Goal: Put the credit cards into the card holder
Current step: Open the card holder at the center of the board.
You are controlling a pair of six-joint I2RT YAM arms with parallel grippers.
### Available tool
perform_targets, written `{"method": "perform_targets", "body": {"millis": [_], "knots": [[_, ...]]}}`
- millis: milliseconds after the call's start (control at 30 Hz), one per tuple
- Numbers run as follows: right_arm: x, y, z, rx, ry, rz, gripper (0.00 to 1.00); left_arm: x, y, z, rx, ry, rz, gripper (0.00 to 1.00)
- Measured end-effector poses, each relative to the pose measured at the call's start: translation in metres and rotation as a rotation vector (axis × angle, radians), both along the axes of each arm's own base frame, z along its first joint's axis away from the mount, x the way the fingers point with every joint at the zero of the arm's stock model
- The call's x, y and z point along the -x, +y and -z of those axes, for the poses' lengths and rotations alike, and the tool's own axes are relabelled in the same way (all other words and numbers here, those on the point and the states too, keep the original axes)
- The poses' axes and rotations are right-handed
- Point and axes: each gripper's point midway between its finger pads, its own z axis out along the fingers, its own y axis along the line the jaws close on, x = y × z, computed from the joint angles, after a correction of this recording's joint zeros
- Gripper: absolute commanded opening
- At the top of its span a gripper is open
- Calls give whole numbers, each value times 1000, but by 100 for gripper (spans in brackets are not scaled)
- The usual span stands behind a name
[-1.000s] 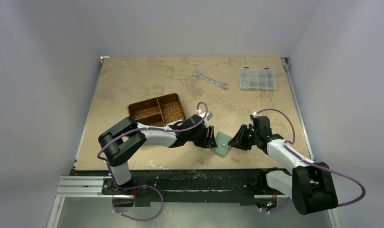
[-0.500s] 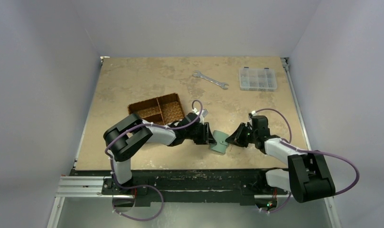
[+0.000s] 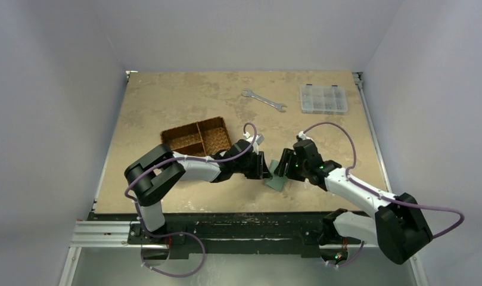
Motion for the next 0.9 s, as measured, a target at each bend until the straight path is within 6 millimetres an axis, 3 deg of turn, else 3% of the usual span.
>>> {"method": "perform_targets", "body": {"millis": [200,333,500,900], "knots": [[-5,14,-17,228,-57,-9,65,-5,5,-13,-19,-63,-5,0],[-6,18,-11,304,-56,1,56,-6,10,-8,-44,-54,-18,0],[-4,25,-7,281,-46,27,39,-7,12,-7,-57,-54,-29,0],[-3,33,-2,203,-33,83,39,-10,29,-13,-90,-96,-96,0]]}}
